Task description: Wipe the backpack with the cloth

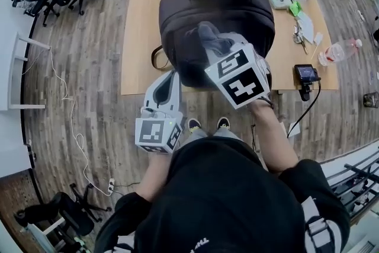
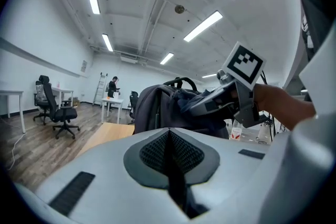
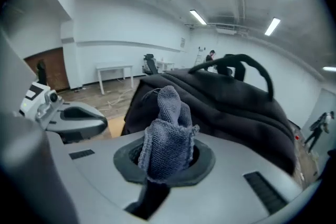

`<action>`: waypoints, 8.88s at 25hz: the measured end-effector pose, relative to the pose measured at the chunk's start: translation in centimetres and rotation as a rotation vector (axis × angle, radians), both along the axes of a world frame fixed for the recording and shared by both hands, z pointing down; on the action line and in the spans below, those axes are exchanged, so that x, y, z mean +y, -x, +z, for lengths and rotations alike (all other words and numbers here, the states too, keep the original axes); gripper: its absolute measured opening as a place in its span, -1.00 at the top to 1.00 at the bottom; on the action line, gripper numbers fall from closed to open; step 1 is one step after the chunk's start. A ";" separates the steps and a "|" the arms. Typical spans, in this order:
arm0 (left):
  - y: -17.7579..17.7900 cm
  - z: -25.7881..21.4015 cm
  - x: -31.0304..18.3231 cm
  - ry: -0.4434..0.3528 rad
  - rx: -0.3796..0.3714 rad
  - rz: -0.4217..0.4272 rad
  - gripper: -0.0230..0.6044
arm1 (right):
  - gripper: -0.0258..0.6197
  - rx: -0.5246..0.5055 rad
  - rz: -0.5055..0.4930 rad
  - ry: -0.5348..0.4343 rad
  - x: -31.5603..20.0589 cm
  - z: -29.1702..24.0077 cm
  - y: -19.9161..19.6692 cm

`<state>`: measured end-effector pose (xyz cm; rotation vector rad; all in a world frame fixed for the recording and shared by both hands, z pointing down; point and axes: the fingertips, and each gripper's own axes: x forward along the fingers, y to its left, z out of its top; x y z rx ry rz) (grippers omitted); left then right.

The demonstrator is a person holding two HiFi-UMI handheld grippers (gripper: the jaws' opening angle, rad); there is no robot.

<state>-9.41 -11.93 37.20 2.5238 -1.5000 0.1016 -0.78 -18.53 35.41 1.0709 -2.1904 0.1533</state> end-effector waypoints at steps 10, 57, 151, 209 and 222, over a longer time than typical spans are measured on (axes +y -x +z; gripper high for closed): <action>5.8 0.1 2.2 0.013 0.006 -0.150 0.87 | 0.80 -0.230 -0.168 0.035 1.6 -2.2 8.3; 8.4 1.7 3.0 0.055 -0.009 -0.196 0.88 | 0.80 -0.096 -0.229 0.197 10.7 19.5 8.6; 4.6 1.7 2.8 0.052 -0.008 -0.086 0.87 | 0.80 -0.480 0.790 0.275 8.8 28.9 -13.6; 1.2 2.6 1.4 0.070 0.007 0.030 0.87 | 0.80 -0.421 0.421 -0.442 6.2 -0.1 -15.7; 0.5 1.7 1.3 0.050 0.001 -0.013 0.87 | 0.80 -0.453 0.094 -0.354 6.2 1.5 -3.5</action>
